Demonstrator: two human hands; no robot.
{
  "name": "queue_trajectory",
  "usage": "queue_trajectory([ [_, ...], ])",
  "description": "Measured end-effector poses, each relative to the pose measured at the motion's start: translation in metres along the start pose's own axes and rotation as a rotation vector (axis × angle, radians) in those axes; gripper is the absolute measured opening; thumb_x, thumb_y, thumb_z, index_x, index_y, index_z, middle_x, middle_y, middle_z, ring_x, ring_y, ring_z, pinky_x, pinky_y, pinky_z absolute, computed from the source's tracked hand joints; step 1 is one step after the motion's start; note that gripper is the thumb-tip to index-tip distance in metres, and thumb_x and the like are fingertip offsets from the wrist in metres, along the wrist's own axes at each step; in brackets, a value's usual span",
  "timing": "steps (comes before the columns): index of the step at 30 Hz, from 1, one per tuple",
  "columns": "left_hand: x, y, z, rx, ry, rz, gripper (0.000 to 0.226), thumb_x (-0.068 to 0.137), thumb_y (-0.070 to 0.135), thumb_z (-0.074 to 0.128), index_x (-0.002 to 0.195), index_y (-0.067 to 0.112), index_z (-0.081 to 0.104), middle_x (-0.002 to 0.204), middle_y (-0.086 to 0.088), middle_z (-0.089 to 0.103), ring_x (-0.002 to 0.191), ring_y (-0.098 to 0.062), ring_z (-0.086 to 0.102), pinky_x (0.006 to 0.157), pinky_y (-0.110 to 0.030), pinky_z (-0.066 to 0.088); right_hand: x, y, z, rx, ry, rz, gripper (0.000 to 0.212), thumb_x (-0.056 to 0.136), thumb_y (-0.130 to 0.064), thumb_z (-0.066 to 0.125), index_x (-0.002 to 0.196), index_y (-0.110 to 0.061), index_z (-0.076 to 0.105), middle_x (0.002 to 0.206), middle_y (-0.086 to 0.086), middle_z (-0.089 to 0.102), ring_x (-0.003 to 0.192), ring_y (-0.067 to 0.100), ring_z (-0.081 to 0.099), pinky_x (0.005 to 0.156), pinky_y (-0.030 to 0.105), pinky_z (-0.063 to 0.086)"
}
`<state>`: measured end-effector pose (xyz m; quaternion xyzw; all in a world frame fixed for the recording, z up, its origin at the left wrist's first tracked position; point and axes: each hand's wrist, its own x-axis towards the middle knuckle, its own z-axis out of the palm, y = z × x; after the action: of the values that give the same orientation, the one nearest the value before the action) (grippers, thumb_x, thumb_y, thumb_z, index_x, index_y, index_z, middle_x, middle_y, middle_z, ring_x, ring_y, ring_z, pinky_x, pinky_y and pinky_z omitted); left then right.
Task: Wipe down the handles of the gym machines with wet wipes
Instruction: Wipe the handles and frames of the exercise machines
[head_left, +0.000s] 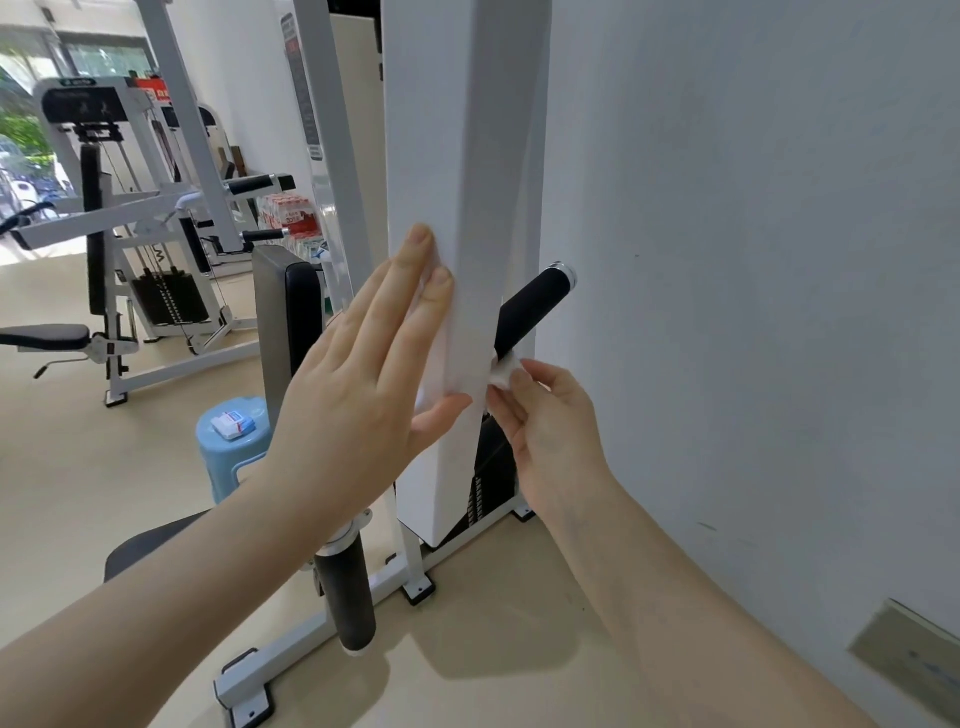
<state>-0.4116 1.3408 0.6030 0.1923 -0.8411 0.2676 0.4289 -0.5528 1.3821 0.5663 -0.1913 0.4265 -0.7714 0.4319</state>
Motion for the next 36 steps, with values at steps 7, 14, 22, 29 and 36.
queue_trajectory([
  [7, 0.001, 0.002, 0.000, 0.003, 0.002, 0.003, 0.072, 0.085, 0.040, 0.054, 0.139, 0.002, 0.024, 0.148, -0.020, 0.020, 0.138, -0.030, 0.023, 0.110, -0.036, 0.026, 0.002, 0.013, -0.011, -0.528, 0.140, -0.648, 0.022, 0.096, -0.008, 0.045, 0.084, -0.027, 0.046, 0.085, -0.009, 0.063, 0.069, -0.011, 0.056, 0.060, 0.003, 0.039],
  [14, 0.001, -0.001, 0.000, 0.010, -0.005, -0.001, 0.071, 0.085, 0.038, 0.053, 0.139, 0.002, 0.024, 0.148, -0.021, 0.023, 0.138, -0.031, 0.023, 0.116, -0.031, 0.016, 0.038, -0.019, -0.015, -1.279, -0.282, -1.153, 0.020, 0.088, -0.004, 0.052, 0.106, -0.012, 0.055, 0.104, 0.011, 0.067, 0.091, 0.028, 0.066, 0.079, 0.031, 0.051],
  [22, 0.000, 0.002, 0.000, -0.007, 0.009, -0.004, 0.073, 0.083, 0.039, 0.054, 0.139, 0.002, 0.025, 0.147, -0.021, 0.024, 0.137, -0.031, 0.024, 0.116, -0.030, 0.015, 0.046, -0.040, -0.009, -1.329, -0.385, -1.068, 0.012, 0.091, -0.009, 0.050, 0.093, 0.000, 0.056, 0.079, 0.009, 0.059, 0.068, 0.018, 0.045, 0.064, 0.015, 0.031],
  [29, 0.000, 0.008, 0.000, -0.001, 0.007, 0.003, 0.074, 0.083, 0.040, 0.053, 0.139, 0.002, 0.024, 0.148, -0.020, 0.023, 0.137, -0.031, 0.025, 0.107, -0.040, 0.029, 0.068, -0.059, -0.013, -1.280, -0.198, -1.078, 0.050, 0.076, -0.028, 0.026, 0.091, 0.000, 0.065, 0.082, 0.013, 0.063, 0.073, 0.028, 0.055, 0.067, 0.024, 0.038],
  [36, 0.000, 0.012, 0.000, -0.017, -0.002, -0.009, 0.075, 0.082, 0.040, 0.053, 0.140, 0.002, 0.023, 0.148, -0.020, 0.022, 0.136, -0.030, 0.025, 0.103, -0.047, 0.034, 0.075, -0.076, -0.013, -1.385, -0.142, -0.990, 0.043, 0.076, -0.022, 0.026, 0.088, 0.001, 0.061, 0.080, 0.016, 0.063, 0.070, 0.024, 0.042, 0.101, 0.041, 0.037],
])
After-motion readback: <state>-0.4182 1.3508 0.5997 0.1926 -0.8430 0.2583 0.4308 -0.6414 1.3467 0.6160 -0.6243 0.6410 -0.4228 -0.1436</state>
